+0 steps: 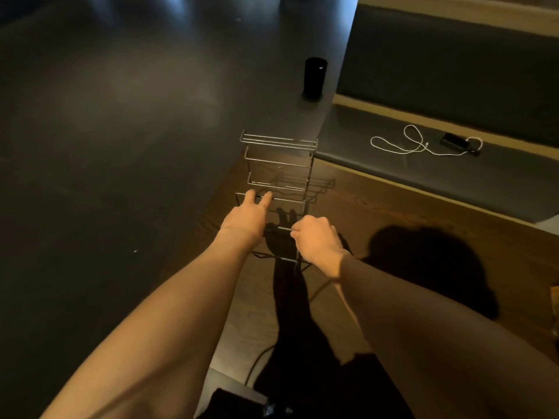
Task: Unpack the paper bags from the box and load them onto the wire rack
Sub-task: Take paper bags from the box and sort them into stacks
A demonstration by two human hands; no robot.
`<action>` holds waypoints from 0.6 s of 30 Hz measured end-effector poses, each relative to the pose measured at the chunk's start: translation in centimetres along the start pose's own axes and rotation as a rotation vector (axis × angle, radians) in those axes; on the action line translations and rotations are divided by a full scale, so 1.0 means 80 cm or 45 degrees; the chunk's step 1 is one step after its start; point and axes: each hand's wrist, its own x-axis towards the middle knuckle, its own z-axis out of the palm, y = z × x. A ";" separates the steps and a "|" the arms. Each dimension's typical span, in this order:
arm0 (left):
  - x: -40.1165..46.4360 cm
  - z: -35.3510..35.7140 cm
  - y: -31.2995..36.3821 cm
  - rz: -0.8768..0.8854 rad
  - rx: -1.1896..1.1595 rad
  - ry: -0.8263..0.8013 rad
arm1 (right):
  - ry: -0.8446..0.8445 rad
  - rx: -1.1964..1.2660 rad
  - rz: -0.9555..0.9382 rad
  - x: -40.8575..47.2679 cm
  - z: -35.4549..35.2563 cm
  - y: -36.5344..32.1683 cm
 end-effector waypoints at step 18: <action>-0.013 -0.034 -0.007 -0.098 0.190 0.039 | -0.197 0.196 -0.176 0.002 0.001 -0.044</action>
